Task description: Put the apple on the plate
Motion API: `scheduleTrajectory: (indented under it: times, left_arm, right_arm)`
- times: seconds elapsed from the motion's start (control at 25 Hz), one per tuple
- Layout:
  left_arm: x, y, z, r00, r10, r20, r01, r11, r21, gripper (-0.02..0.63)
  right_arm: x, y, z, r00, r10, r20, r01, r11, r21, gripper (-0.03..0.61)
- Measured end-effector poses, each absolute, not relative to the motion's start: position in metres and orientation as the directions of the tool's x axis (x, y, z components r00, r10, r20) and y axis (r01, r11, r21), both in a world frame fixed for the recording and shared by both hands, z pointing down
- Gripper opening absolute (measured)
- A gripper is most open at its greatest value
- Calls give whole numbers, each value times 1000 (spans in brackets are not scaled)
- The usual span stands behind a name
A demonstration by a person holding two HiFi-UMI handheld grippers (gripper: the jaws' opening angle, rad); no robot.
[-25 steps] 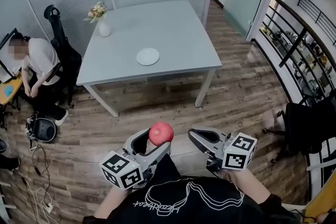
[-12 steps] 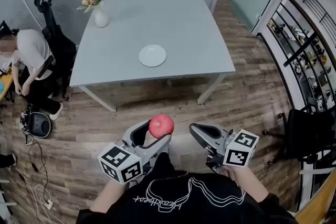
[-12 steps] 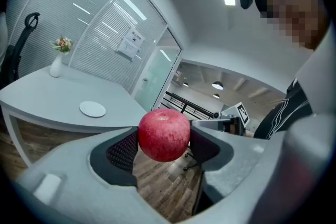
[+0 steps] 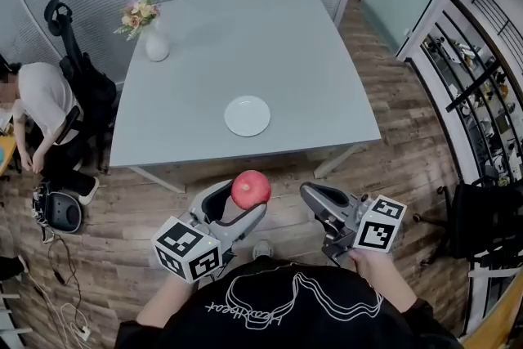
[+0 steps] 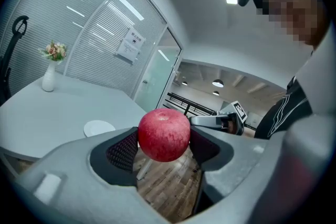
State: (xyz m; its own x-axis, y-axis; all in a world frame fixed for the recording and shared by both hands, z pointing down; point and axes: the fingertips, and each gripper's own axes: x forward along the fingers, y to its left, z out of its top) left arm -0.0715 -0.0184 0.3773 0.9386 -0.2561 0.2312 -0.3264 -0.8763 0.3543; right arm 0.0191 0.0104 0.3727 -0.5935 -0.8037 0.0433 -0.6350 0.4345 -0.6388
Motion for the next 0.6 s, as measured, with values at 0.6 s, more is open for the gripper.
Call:
scheduleTrajectory:
  times: [0.6]
  left_arm:
    - [-50,-88,390,914,-303,270,-381,-871,312,302]
  right_arm:
    - [42,-48,384,-601,-797,60,-626,424,-654,8]
